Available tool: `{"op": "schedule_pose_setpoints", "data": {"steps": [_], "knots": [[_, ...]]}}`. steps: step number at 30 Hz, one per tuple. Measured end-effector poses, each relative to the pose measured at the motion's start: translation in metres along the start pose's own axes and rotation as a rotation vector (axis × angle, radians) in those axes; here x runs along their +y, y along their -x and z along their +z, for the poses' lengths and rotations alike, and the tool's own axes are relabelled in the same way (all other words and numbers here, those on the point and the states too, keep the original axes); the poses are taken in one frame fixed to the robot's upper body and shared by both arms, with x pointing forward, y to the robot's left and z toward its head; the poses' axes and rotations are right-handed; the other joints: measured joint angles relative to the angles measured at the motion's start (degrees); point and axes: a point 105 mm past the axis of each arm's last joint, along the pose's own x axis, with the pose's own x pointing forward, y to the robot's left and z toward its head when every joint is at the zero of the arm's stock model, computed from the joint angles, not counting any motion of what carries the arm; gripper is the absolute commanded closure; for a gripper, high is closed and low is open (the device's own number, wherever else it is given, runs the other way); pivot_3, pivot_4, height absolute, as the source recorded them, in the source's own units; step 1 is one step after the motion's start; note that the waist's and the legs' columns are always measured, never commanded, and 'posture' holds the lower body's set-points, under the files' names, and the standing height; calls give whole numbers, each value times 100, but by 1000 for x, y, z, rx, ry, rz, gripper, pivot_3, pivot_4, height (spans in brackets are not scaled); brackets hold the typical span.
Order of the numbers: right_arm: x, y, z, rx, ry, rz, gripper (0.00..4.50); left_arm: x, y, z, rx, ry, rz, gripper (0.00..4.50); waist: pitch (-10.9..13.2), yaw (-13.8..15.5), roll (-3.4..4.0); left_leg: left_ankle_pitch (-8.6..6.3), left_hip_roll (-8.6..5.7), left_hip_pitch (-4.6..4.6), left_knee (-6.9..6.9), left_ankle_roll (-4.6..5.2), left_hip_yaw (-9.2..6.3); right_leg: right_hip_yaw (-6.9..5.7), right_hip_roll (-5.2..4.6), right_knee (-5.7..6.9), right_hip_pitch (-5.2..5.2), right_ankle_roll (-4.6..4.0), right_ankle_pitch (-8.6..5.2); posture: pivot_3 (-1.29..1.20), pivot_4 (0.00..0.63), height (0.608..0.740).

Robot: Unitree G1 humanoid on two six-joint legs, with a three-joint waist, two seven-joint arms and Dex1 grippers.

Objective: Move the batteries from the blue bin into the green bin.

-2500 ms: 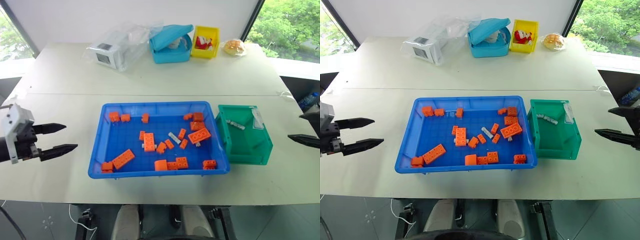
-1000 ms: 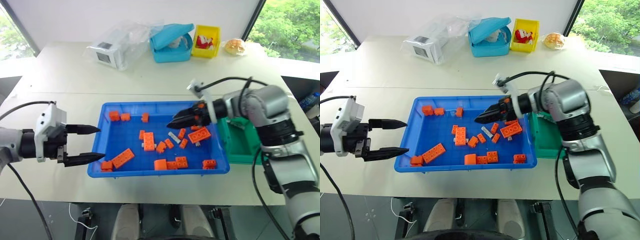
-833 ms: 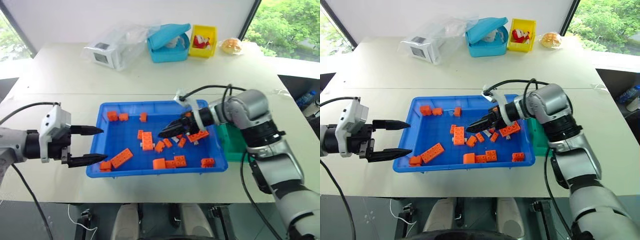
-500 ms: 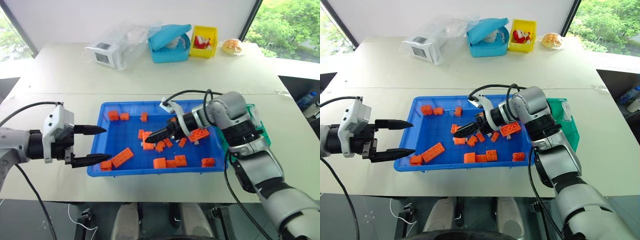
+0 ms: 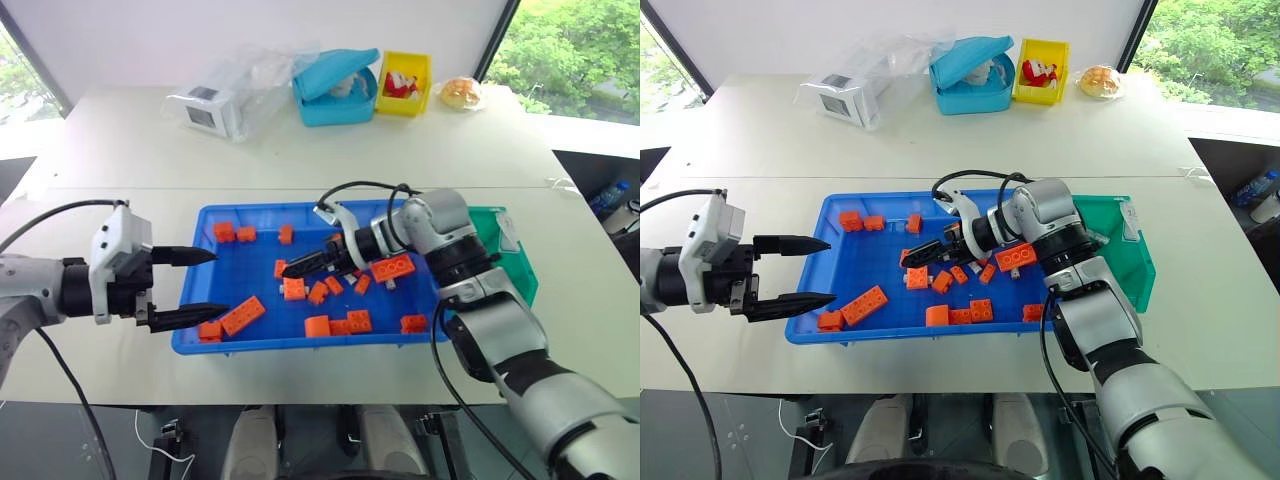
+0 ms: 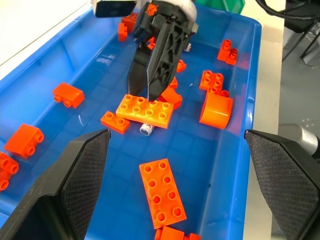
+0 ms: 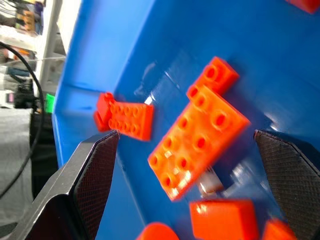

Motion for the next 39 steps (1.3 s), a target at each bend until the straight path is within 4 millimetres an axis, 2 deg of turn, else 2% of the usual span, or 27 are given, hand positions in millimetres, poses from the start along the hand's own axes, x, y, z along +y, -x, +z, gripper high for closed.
{"op": "schedule_pose_setpoints", "data": {"steps": [3, 10, 14, 17, 21, 26, 29, 32, 35, 39], "knots": [[3, -8, 0, 7, -1, 2, 939, 1, 0, 2, -3, -8, 1, 0, 0, 2, 0, 0, 0, 0, 0, 0, 0, 0, 0, 0, 0, 0, 0, 0, 150, 736], [-1, -12, -1, 7, -21, -19, 4480, 3, 0, 6, -11, -22, 6, 0, 0, 4, 0, 0, 0, -2, 0, 0, -2, -1, -1, -1, 0, 0, 0, 0, 150, 736], [0, -13, 6, -10, -28, -28, 4480, 3, 0, 6, -10, -22, 8, 0, 0, -3, 0, 0, 0, -2, 0, 0, -1, -1, 0, -1, -1, 0, 0, 0, 150, 736], [10, -20, 15, -23, -21, -9, 4480, 4, 0, 6, -13, -21, 12, 0, 0, -11, 1, 0, 1, -4, -1, 0, -2, -1, 1, 0, -5, 0, 0, 0, 150, 736], [43, -39, 30, -39, 50, 61, 4480, 4, -4, 4, -16, -12, -4, 0, 0, -18, 0, 0, 2, -4, -4, 0, -5, -3, 2, 0, -5, 0, 0, 0, 150, 736], [71, -70, 35, -52, 171, 112, 4480, 5, -6, 7, -30, -21, -3, 0, 0, -7, 0, 0, 1, -9, -4, 0, -6, -7, -1, -4, -5, 0, 0, 0, 150, 736], [71, -79, 39, -73, 280, 67, 3102, 6, -7, 7, -35, -19, 4, 0, -3, 3, -4, 0, 1, -10, -3, 0, -8, -9, -2, -7, -3, 0, 0, 0, 150, 736], [64, -78, 43, -72, 456, -6, 1671, 6, -8, 7, -43, -17, 6, 0, -3, 0, -5, 0, 0, -12, -3, 0, -8, -9, -2, -10, -3, 0, 0, 0, 150, 736], [54, -60, 46, -65, 647, -66, 1671, 6, -9, 7, -47, -17, 9, 0, -2, 17, -6, 0, 0, -17, -2, 0, -10, -11, -3, -11, -5, 1, 0, 0, 150, 736], [46, -13, 52, -63, 793, -146, 1671, 5, -9, 6, -49, -14, 7, 0, -2, 14, -6, 0, -1, -21, -2, 0, -10, -11, -3, -11, -9, 1, 0, 0, 150, 736]]}}
